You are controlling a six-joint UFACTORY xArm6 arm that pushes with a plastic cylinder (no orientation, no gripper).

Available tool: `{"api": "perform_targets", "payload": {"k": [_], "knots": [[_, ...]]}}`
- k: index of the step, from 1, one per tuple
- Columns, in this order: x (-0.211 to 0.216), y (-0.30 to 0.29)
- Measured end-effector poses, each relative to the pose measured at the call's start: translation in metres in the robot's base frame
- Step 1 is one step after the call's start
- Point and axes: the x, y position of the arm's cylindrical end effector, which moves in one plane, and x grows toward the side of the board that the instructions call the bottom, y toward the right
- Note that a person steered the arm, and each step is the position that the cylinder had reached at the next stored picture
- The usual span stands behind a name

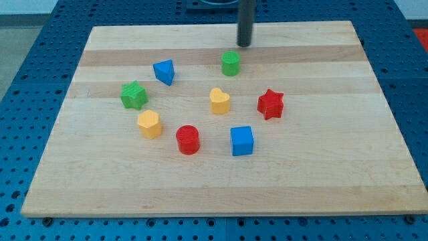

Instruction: Move the green circle above the yellow heart

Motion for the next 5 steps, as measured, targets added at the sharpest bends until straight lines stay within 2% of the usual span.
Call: {"api": "perform_targets", "payload": {"k": [5], "knots": [[0.040,-0.007]]}}
